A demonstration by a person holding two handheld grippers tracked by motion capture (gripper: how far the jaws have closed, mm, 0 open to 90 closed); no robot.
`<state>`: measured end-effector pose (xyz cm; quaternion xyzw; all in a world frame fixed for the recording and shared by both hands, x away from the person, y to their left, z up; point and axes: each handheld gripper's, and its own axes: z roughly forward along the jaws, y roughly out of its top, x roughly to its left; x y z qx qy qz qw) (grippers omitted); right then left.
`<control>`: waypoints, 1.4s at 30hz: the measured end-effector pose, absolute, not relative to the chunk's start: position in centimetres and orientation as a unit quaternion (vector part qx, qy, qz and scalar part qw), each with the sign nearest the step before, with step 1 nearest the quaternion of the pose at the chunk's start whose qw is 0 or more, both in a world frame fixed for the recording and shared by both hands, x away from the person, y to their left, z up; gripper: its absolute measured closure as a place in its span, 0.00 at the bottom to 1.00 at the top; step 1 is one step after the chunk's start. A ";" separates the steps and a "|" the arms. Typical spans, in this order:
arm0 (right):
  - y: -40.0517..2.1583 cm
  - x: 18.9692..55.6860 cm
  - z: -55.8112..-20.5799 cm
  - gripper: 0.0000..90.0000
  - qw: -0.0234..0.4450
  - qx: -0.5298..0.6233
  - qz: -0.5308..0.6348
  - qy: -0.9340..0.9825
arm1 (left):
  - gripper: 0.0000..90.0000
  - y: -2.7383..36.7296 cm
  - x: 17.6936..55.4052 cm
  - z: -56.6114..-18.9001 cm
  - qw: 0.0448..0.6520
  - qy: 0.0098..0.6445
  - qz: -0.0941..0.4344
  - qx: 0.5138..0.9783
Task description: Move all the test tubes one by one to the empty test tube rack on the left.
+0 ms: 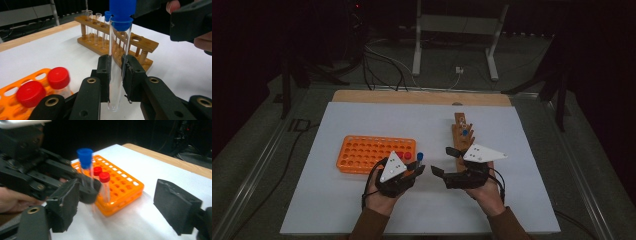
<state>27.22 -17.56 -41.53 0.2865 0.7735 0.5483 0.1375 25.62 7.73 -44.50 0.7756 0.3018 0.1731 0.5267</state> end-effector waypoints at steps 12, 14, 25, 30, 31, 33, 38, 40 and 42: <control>-19.0 27.8 -41.6 0.02 0.153 0.314 0.540 0.766 | 0.86 10.7 25.9 -43.9 0.538 0.321 0.178 0.759; -19.3 27.8 -41.6 0.01 0.152 0.317 0.541 0.764 | 0.86 11.1 25.9 -43.9 0.543 0.322 0.177 0.755; -20.5 27.9 -41.3 0.00 0.161 0.330 0.546 0.753 | 0.86 12.9 26.1 -44.0 0.553 0.332 0.189 0.740; -20.5 27.9 -41.3 0.00 0.163 0.329 0.546 0.753 | 0.86 13.6 26.5 -44.6 0.550 0.347 0.196 0.734; -20.5 27.9 -41.3 0.00 0.163 0.328 0.546 0.754 | 0.86 13.7 26.5 -44.7 0.549 0.349 0.198 0.733; -20.5 27.9 -41.3 0.00 0.163 0.328 0.546 0.753 | 0.86 13.8 26.6 -44.8 0.549 0.351 0.202 0.732; -20.4 27.9 -41.4 0.00 0.164 0.328 0.542 0.756 | 0.86 14.0 26.9 -45.3 0.540 0.358 0.209 0.732; -20.3 27.9 -41.4 0.00 0.163 0.329 0.541 0.756 | 0.85 14.0 27.0 -45.5 0.537 0.360 0.213 0.733; -20.3 27.9 -41.4 0.00 0.163 0.329 0.541 0.757 | 0.85 14.0 27.1 -45.7 0.534 0.362 0.218 0.732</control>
